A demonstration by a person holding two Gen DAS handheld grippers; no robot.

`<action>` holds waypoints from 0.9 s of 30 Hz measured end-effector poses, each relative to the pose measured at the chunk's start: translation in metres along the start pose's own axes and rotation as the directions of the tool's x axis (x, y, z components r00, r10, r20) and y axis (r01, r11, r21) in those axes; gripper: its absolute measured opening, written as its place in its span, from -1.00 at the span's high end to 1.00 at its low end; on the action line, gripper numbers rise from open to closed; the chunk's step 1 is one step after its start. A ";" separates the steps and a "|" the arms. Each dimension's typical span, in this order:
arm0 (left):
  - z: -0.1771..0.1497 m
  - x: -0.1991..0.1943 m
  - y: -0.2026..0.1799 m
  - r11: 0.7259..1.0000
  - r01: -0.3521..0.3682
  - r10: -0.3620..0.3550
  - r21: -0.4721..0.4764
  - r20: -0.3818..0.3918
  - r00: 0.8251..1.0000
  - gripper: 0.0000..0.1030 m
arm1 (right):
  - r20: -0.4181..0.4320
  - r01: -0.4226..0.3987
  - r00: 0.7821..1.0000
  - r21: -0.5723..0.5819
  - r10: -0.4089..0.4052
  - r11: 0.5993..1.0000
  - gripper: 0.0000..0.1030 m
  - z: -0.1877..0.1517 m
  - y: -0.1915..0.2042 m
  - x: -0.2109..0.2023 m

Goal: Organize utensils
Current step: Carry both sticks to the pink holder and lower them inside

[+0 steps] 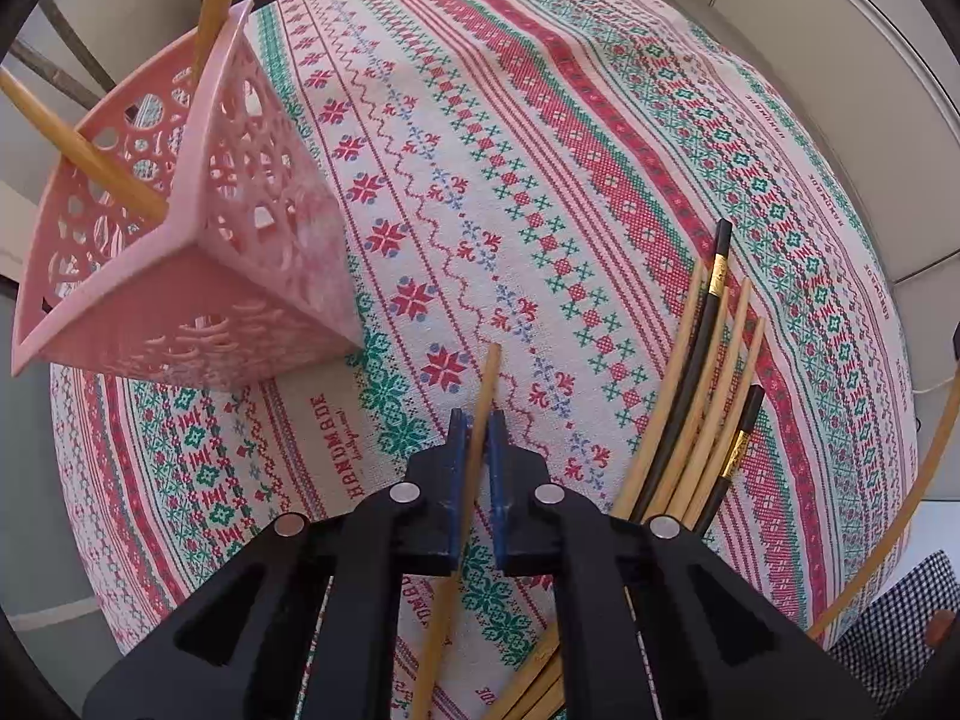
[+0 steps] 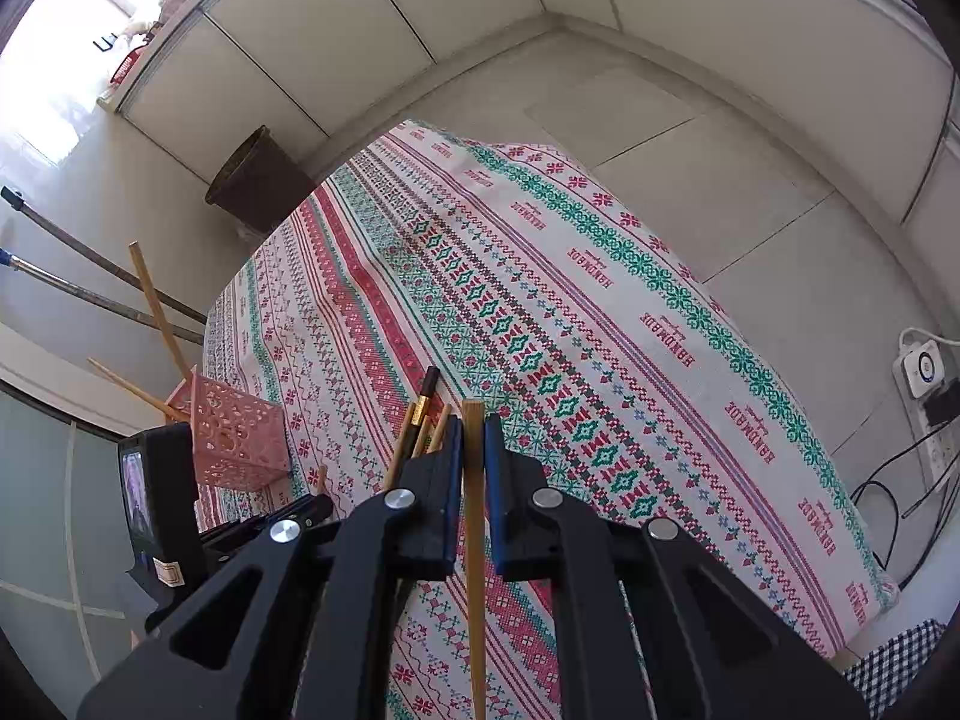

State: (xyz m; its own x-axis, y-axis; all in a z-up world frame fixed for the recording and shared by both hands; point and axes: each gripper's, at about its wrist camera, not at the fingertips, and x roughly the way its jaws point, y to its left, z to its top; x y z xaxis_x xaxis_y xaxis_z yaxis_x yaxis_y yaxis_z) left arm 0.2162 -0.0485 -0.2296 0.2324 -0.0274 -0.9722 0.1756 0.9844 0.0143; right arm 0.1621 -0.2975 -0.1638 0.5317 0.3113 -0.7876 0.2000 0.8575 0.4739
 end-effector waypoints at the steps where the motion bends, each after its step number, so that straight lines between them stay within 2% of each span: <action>1: -0.002 -0.002 0.000 1.000 0.019 -0.019 0.003 0.018 1.000 0.91 | 0.009 -0.007 1.000 -0.011 0.007 1.000 0.85 0.000 0.004 -0.004; 5: -0.016 -0.031 0.002 0.998 0.056 -0.055 -0.002 0.121 0.991 0.92 | 0.047 -0.046 0.998 -0.066 0.049 0.997 0.85 -0.004 0.019 -0.023; 8: -0.027 -0.074 0.010 0.995 0.096 -0.091 -0.010 0.232 0.968 0.92 | 0.069 -0.084 0.993 -0.108 0.092 0.991 0.85 -0.009 0.030 -0.040; 14: -0.067 -0.150 0.016 0.995 0.102 -0.094 0.003 0.402 0.911 0.92 | 0.103 -0.129 0.983 -0.190 0.150 0.973 0.85 -0.021 0.045 -0.073; 20: -0.103 -0.203 0.025 0.993 0.114 -0.089 -0.017 0.516 0.852 0.92 | 0.128 -0.170 0.970 -0.243 0.205 0.955 0.85 -0.030 0.059 -0.103; 27: -0.098 -0.252 0.041 0.988 0.152 -0.093 -0.041 0.621 0.778 0.92 | 0.186 -0.216 0.945 -0.260 0.268 0.941 0.85 -0.015 0.082 -0.137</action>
State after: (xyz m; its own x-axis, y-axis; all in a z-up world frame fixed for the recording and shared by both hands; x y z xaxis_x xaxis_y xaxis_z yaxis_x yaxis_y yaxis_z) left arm 0.0710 0.0157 -0.0071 0.7584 -0.2214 -0.6131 0.1691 0.9752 -0.1430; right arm 0.0929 -0.2633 -0.0226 0.7095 0.4476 -0.5443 -0.1400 0.8465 0.5136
